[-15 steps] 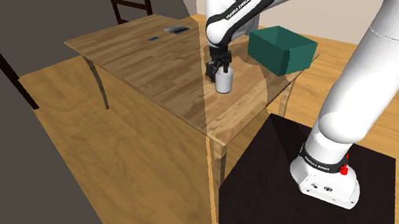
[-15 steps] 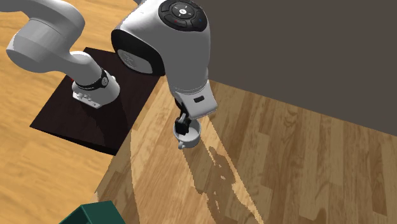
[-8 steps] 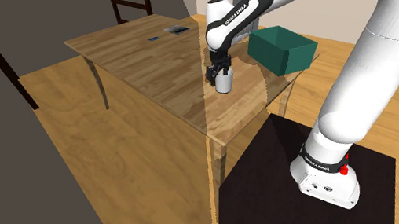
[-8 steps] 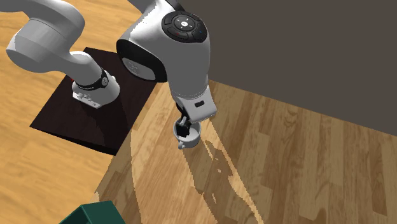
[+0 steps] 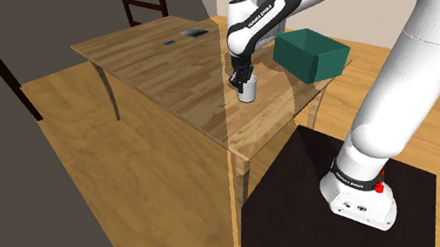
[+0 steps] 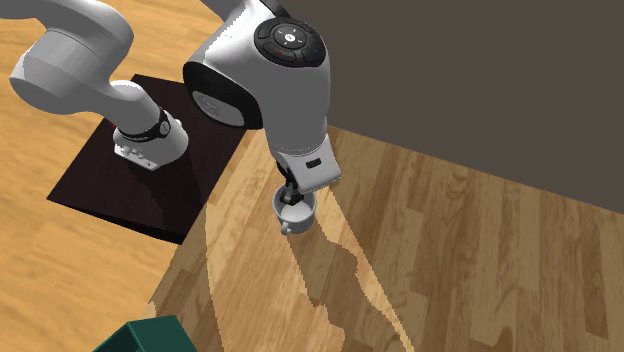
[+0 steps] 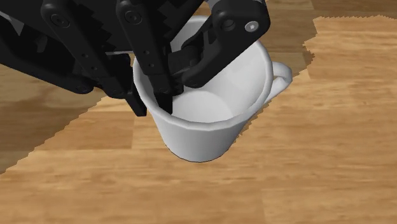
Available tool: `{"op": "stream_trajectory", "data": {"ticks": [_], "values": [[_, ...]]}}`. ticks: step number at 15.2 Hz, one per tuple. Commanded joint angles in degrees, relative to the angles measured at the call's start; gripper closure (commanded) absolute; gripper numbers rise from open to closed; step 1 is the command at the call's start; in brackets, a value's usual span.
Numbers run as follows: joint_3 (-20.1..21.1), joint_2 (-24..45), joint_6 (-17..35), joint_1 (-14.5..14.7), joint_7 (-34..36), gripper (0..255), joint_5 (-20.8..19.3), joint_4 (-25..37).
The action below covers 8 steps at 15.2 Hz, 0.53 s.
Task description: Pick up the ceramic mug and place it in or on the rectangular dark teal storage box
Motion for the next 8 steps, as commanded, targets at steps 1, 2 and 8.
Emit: {"op": "stream_trajectory", "data": {"ticks": [1, 2, 8], "values": [[0.00, 0.00, 0.00, 0.00, 0.00, 255, 0.00, 0.00], [0.00, 0.00, 0.00, 0.00, 0.00, 255, 0.00, 0.01], [0.04, -0.98, -1.60, 0.02, 0.00, 255, -0.09, 0.63]]}}
